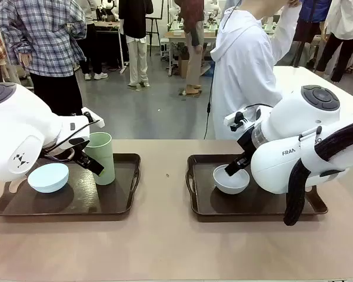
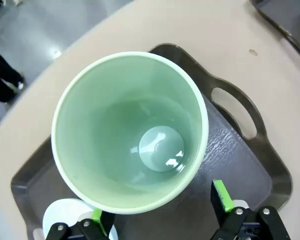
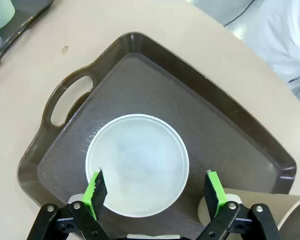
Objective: Set up a tray with a mat and arrange the tableware.
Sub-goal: Pick up the Picnic Bowl and Reusable plastic cup from the Handle tray in front of the human's position and hold them in the air.
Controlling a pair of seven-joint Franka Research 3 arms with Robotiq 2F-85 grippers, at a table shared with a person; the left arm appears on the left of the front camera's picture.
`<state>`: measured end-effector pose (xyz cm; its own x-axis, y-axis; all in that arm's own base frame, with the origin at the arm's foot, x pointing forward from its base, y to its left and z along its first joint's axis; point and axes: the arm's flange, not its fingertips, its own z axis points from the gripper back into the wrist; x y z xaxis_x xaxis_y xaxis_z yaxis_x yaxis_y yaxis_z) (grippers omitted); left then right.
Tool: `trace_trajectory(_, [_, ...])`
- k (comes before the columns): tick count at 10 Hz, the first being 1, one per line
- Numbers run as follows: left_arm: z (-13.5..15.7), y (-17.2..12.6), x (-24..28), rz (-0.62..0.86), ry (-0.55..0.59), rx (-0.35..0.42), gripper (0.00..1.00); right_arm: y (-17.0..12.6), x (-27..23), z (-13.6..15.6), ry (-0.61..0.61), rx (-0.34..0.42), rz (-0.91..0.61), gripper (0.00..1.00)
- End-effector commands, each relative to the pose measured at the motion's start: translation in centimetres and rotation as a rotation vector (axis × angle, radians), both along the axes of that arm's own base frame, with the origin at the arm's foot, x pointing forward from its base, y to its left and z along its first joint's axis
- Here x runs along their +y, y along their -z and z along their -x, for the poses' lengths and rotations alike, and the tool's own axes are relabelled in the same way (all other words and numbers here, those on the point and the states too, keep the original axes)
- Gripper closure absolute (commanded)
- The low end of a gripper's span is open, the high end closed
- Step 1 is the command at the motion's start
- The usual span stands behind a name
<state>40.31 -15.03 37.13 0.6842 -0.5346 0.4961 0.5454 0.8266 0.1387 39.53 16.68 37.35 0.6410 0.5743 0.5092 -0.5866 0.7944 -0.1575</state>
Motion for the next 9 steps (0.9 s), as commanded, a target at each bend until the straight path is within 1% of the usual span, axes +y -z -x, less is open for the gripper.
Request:
trace_trajectory(1, [0.0,0.0,-0.01,0.0,0.0,0.0,0.0,0.0,0.0,0.0,0.0,0.0,0.0,0.0])
trace_trajectory(9, [0.0,0.0,-0.01,0.0,0.0,0.0,0.0,0.0,0.0,0.0,0.0,0.0,0.0,0.0])
